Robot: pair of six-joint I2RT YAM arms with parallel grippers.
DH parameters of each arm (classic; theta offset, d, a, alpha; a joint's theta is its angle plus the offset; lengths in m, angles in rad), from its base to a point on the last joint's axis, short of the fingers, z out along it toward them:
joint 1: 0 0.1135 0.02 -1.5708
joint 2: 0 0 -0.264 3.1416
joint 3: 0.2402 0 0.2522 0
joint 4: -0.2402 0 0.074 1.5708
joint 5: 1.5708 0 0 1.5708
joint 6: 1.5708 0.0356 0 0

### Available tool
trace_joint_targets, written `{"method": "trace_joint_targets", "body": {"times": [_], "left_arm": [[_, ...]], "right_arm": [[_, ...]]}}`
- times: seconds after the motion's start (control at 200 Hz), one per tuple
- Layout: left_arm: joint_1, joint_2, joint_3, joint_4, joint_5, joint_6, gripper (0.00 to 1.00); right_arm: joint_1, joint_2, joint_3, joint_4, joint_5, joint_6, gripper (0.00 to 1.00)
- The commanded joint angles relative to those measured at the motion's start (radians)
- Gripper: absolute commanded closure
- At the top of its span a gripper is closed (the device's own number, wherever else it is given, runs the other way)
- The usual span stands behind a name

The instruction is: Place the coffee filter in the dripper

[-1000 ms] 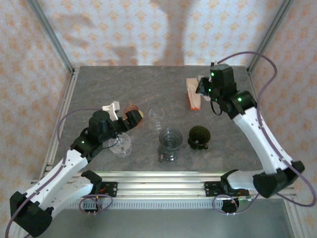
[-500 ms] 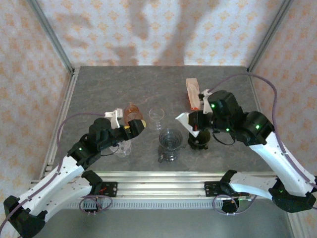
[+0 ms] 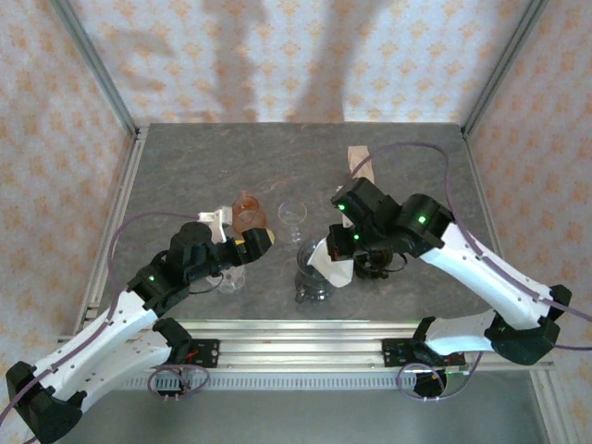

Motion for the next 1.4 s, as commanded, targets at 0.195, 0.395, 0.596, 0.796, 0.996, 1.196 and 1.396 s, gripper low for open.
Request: {"method": "trace_joint_targets", "body": {"times": [0.195,0.395,0.596,0.796,0.996,1.196,1.396], "left_arm": [[-0.008,-0.007,0.016,-0.005,-0.001,0.021,0.04],[-0.009,-0.007,0.004,0.007,0.008,0.014,0.04],[-0.009,0.000,-0.009,0.038,0.016,-0.001,0.04],[-0.012,0.005,-0.008,0.046,0.021,-0.006,0.04],[-0.021,0.008,-0.004,0.048,0.017,-0.008,0.05],[-0.042,0.042,0.028,0.039,0.015,0.000,0.24],[-0.142,0.117,0.160,-0.069,-0.075,0.098,0.39]], "right_arm": [[0.006,0.142,0.067,0.014,0.003,-0.022,1.00],[0.006,0.199,0.042,0.065,-0.003,-0.039,1.00],[0.007,0.234,0.015,0.097,0.010,-0.050,1.00],[0.006,0.235,-0.034,0.125,0.031,-0.048,1.00],[0.007,0.212,-0.056,0.147,0.041,-0.038,0.89],[0.007,0.148,-0.043,0.155,0.075,-0.039,0.64],[0.006,0.034,-0.078,0.152,0.165,-0.040,0.60]]}}
